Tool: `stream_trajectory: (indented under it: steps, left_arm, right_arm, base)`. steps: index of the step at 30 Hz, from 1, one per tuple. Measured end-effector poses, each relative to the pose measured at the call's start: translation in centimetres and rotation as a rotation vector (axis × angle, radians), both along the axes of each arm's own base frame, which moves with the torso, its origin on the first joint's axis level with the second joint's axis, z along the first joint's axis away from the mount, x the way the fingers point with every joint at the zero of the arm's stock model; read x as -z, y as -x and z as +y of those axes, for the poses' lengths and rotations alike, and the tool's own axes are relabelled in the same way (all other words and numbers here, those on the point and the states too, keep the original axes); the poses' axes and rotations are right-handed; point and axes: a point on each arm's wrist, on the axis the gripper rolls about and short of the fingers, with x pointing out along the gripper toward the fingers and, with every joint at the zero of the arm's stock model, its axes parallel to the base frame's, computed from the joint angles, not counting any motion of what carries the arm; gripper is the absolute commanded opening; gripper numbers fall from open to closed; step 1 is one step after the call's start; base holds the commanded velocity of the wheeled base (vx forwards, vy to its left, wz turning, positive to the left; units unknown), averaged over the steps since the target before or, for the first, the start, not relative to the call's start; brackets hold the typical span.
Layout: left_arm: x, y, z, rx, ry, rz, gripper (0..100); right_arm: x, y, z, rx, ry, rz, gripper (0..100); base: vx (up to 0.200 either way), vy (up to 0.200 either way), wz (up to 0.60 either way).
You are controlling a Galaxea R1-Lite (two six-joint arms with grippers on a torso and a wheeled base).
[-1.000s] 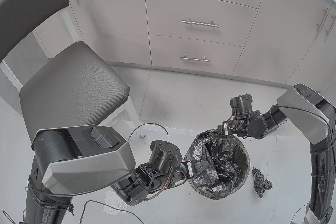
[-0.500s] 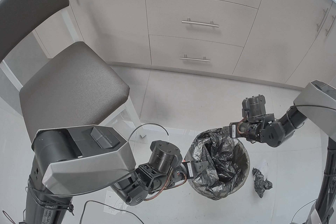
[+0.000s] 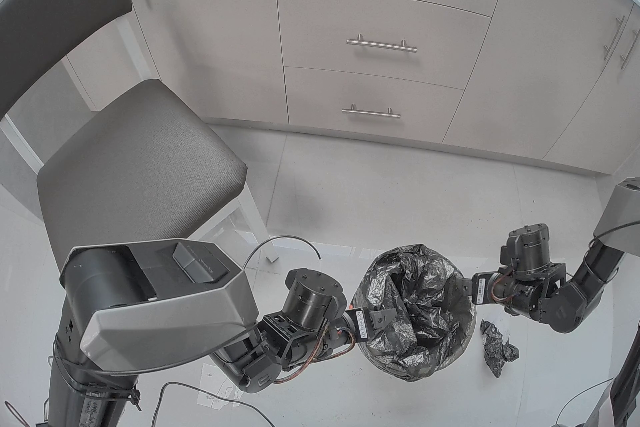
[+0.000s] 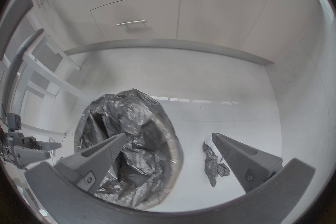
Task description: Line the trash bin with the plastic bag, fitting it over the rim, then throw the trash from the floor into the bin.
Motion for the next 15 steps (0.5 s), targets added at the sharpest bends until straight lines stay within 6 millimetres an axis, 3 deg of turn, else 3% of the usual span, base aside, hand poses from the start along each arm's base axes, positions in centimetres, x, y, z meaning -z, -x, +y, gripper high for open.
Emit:
stream_trajectory:
  steps: [7, 15]
  left_arm:
    - [0.0, 0.0, 0.0, 0.0, 0.005, -0.005, 100]
    - [0.0, 0.0, 0.0, 0.0, 0.006, -0.006, 100]
  right_arm:
    - [0.0, 1.0, -3.1, 0.068, -0.039, -0.013, 100]
    - [0.8, 3.0, -4.4, 0.091, -0.041, -0.003, 100]
  base:
    - [0.0, 0.0, 0.0]
    - [0.0, 0.0, 0.0]
